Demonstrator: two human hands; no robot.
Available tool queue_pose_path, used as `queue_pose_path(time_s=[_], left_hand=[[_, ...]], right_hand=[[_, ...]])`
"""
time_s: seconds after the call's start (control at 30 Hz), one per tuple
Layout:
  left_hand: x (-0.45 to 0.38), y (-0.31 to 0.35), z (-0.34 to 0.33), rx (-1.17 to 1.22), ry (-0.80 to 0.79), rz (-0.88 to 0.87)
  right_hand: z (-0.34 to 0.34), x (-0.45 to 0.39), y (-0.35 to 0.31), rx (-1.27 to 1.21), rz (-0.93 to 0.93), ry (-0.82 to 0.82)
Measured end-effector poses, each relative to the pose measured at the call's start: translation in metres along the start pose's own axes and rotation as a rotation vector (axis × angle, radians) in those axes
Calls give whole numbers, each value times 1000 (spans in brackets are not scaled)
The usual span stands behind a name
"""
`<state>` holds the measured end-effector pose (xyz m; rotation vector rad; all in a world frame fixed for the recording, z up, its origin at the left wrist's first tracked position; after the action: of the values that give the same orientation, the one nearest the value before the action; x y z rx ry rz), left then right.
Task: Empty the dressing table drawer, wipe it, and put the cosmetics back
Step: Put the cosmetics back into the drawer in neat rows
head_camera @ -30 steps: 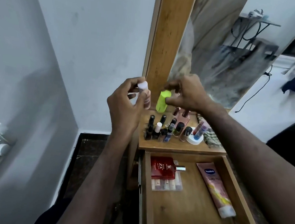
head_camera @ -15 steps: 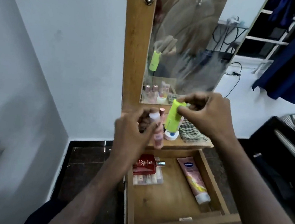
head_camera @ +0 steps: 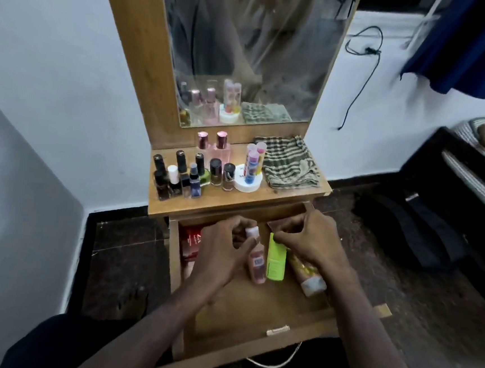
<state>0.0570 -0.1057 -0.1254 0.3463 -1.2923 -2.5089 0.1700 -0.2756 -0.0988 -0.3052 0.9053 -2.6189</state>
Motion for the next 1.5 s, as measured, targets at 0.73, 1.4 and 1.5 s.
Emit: queue_pose_path(time_s=[0.73, 1.4, 1.5], left_hand=[[-30, -8, -19, -677, -92, -242], [-18, -18, -28, -821, -265, -253], [-17, -20, -32, -806, -237, -258]], right_hand=[[-27, -18, 20, 161, 197, -21], [-39, -15, 22, 316, 326, -107], [-39, -12, 25, 318, 315, -112]])
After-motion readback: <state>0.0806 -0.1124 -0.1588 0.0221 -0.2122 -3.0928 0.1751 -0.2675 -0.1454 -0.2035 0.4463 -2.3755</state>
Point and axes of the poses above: each hand's wrist, its own x-axis away from the middle knuckle, its own z-axis out of the back of the hand, y = z × x, the point moved 2 cm from there along -x, towards the middle knuckle, and after that the axes turned 1 degree about y, right-handed, at the moved point
